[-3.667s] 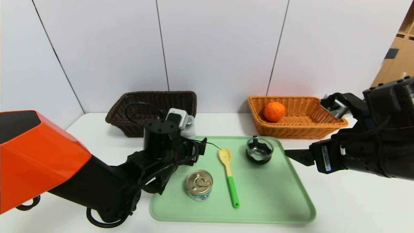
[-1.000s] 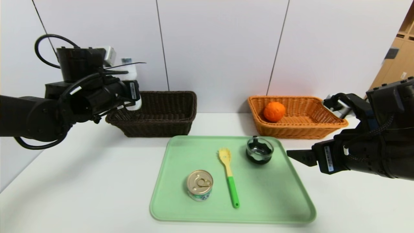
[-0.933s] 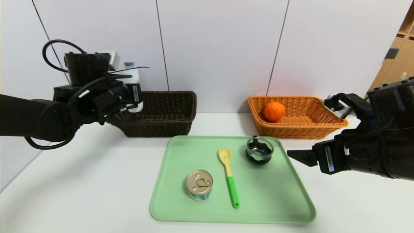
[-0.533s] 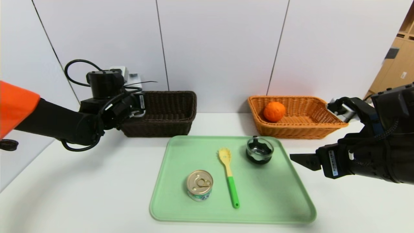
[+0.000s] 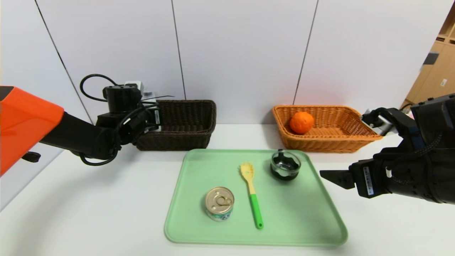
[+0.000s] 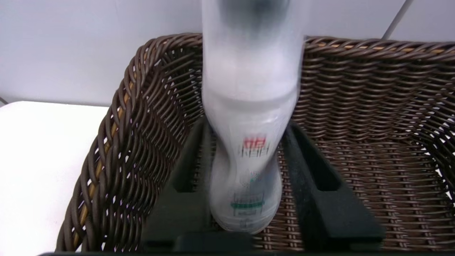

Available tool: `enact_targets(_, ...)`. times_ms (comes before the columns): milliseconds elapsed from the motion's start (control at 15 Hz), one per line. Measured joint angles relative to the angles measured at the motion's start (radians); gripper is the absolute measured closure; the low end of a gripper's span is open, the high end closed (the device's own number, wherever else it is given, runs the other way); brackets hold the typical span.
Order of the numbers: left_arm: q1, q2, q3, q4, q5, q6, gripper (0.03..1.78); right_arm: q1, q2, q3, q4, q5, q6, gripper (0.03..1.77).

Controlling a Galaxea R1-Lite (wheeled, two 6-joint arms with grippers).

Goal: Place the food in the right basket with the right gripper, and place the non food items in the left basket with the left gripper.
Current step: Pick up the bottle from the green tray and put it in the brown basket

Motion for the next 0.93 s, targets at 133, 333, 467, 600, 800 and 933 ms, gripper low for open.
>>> enact_targets(133, 0.000, 0.004, 0.000, -0.001, -0.001, -0.002, 0.86, 0.000, -0.001, 0.001, 0.000, 0.000, 0.000, 0.09)
enact_targets(333, 0.000, 0.002, -0.003, 0.000, 0.000, -0.003, 0.62, 0.000, -0.008, 0.001, -0.001, 0.005, 0.001, 0.09)
enact_targets(467, 0.000, -0.024, -0.016, 0.006, 0.000, -0.001, 0.50, 0.000, -0.015, -0.005, 0.000, 0.042, 0.046, 0.09)
enact_targets(600, 0.000, -0.076, -0.040, 0.033, 0.000, 0.002, 0.41, 0.009, -0.034, -0.009, -0.002, 0.064, 0.077, 0.09)
enact_targets(800, -0.012, -0.205, -0.077, 0.151, -0.005, 0.002, 0.32, 0.035, -0.058, -0.011, -0.003, 0.076, 0.077, 0.09)
enact_targets(933, -0.049, -0.323, -0.051, 0.251, -0.011, 0.001, 0.27, 0.068, -0.075, 0.006, -0.011, 0.124, 0.076, 0.09)
